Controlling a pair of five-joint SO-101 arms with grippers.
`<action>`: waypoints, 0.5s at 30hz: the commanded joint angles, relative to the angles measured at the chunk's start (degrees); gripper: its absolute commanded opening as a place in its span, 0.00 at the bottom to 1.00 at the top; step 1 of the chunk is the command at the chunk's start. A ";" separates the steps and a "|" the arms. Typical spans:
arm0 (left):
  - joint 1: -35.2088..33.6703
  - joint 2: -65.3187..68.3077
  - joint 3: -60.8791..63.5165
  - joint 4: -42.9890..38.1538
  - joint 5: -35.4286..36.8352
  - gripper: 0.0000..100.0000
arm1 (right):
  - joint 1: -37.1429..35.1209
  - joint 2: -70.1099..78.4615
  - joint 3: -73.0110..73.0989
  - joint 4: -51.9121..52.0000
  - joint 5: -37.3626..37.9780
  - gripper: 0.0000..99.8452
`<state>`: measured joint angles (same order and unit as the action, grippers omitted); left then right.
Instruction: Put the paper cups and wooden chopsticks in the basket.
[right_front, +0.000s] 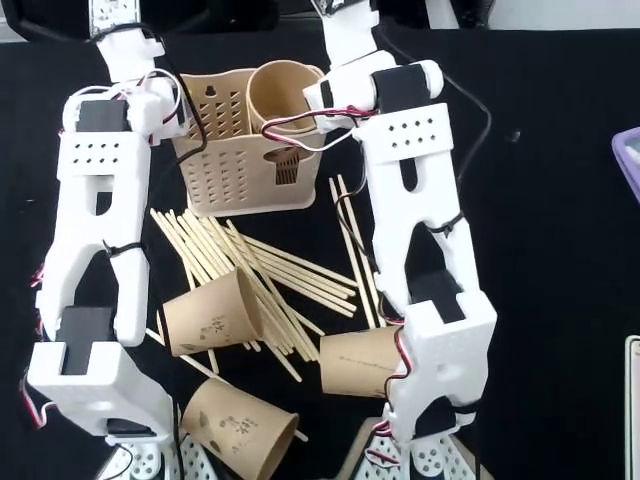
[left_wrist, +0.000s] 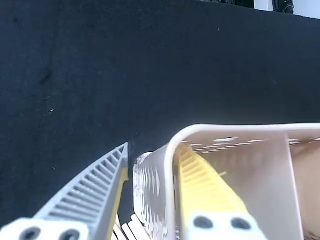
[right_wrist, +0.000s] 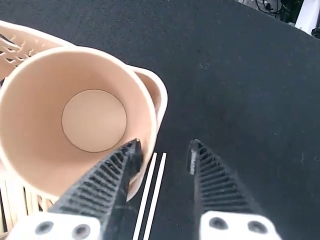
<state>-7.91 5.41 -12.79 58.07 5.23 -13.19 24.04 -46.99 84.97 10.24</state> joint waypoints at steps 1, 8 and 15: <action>-2.59 -1.41 -3.21 0.35 0.00 0.15 | 0.97 -3.91 -3.82 0.53 0.97 0.17; -2.59 -0.97 -2.86 0.09 0.00 0.15 | 1.14 -8.92 -8.13 3.78 0.97 0.17; -2.07 -0.79 -1.45 -6.42 0.00 0.15 | 1.41 -15.08 -12.62 12.92 0.97 0.17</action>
<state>-9.14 5.41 -12.79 57.10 5.05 -12.66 14.46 -55.69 94.37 10.51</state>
